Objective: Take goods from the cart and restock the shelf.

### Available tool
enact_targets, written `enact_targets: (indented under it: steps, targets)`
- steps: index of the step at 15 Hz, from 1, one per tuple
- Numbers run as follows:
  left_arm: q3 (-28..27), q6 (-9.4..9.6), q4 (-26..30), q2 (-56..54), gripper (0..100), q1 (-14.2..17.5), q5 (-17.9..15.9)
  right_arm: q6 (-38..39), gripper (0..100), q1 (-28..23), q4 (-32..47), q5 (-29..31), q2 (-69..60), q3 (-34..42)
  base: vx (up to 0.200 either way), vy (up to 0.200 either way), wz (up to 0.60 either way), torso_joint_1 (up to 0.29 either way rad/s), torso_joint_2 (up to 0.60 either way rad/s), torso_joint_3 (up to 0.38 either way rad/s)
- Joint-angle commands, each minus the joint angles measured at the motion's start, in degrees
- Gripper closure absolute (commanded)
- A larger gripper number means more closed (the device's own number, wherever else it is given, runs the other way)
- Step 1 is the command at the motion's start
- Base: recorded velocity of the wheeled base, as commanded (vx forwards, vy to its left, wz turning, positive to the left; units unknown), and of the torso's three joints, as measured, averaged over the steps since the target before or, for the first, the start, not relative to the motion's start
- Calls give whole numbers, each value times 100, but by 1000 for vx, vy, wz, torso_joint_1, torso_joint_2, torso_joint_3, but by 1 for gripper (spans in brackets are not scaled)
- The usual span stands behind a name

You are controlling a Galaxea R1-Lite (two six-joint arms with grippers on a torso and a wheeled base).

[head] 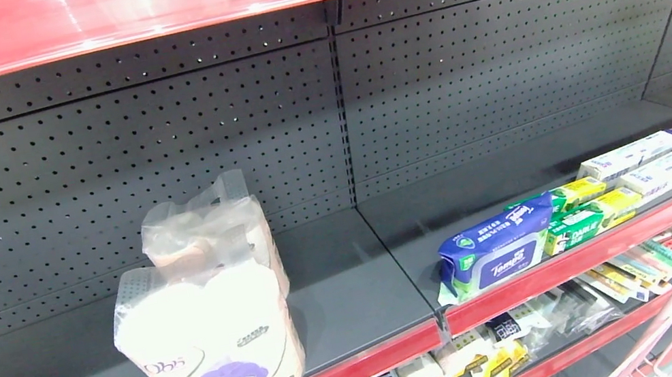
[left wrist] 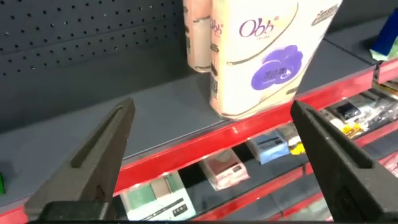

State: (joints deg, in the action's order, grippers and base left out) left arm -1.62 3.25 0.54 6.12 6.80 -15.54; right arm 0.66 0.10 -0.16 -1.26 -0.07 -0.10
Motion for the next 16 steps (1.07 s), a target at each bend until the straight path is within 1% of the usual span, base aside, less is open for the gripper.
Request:
enact_targets:
  steps: [1,6,16]
  targets:
    - [30,44,-10,-58,0,-12,43,-4,0,8,-2,-6,7,1,0,0,0,0,0,0]
    - [48,263,-10,-67,0,-12,25,-39,0,8,7,11,7,1,0,0,0,0,0,0]
    - [48,307,-1,-67,0,-12,34,-31,0,8,-2,3,7,1,0,0,600,4,4,2]
